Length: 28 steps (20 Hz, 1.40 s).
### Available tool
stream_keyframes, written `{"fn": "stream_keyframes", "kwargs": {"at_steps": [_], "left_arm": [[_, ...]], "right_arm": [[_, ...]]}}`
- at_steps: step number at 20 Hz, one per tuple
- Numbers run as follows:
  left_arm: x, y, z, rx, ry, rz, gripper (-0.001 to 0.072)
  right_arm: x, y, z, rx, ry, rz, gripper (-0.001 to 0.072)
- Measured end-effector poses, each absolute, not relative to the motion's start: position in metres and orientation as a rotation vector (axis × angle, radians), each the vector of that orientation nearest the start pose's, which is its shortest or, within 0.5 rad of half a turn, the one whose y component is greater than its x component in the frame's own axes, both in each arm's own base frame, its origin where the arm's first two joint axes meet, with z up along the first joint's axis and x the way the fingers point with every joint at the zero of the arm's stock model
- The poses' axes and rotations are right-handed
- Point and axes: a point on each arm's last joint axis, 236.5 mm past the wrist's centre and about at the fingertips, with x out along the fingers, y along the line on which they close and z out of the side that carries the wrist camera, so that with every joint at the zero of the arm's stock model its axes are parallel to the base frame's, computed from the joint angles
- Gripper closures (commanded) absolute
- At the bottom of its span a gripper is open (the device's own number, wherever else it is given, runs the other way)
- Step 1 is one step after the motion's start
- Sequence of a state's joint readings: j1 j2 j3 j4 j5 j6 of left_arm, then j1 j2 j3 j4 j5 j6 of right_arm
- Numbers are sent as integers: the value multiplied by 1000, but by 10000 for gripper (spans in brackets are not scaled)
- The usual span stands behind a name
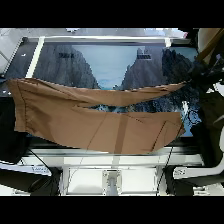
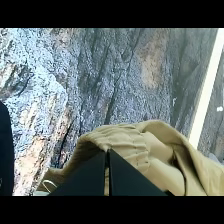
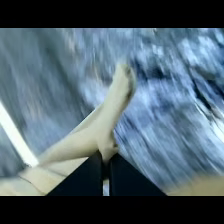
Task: Fold the clothes and pants, and hang the long-sleeved shirts on hangers.
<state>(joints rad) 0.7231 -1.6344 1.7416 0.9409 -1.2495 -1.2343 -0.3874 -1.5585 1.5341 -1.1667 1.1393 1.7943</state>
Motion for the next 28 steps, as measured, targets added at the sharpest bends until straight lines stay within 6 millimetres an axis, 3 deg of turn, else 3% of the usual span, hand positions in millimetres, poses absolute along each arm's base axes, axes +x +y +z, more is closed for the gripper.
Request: {"fn": "stream_keyframes", "kwargs": {"at_steps": [1,4,7,9,11,15,18,24,28], "left_arm": [[463,231,100,-555,853,69,689],[467,226,95,-568,863,64,689],[469,221,93,-567,871,54,689],[469,217,91,-571,882,44,689],[468,214,90,-573,894,36,689],[465,209,88,-576,913,21,688],[464,207,88,-577,919,16,689],[464,207,87,-578,922,15,689],[464,207,87,-578,922,15,689]], "right_arm": [[498,-106,34,831,1003,-236,308],[546,-111,35,907,823,-196,290],[566,-120,60,804,698,-136,290],[559,-124,69,711,703,-107,290],[534,-126,58,634,805,-83,290],[471,-112,6,620,1010,-36,290],[444,-84,-43,743,1070,-9,286],[454,-41,-82,888,1025,55,285],[466,-33,-94,902,1000,30,287]]}}
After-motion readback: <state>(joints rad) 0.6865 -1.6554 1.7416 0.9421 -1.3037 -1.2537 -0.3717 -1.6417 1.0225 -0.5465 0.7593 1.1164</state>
